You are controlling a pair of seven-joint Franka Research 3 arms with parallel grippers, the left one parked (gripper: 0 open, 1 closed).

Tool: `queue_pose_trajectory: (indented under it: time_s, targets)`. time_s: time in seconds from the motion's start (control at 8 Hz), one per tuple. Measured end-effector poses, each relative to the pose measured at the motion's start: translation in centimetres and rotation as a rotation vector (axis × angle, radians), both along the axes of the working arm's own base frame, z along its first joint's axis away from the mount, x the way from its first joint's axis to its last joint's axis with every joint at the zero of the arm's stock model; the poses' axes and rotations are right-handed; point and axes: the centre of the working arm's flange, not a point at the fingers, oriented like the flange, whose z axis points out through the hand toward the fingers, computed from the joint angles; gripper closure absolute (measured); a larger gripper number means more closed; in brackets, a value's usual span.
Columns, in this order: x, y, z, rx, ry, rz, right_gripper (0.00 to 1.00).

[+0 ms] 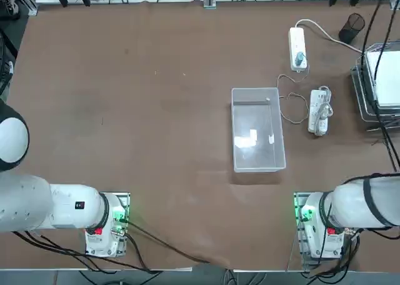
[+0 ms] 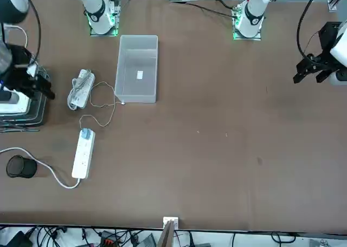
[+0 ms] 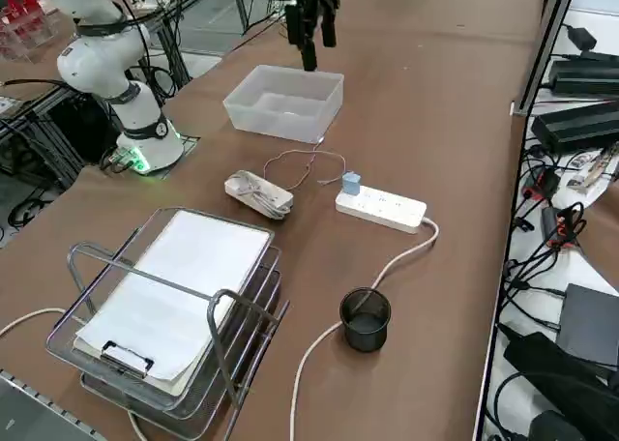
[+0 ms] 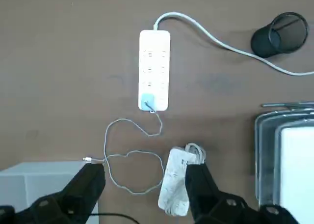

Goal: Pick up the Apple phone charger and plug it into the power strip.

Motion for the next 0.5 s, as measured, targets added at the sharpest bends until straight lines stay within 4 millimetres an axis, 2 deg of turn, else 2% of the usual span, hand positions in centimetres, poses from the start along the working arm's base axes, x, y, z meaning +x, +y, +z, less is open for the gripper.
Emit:
queue_pose_trajectory:
  time_s: [0.5]
  targets:
    - [-1.5, -0.2, 3.7, 0.001, 0.048, 0.002, 0.00]
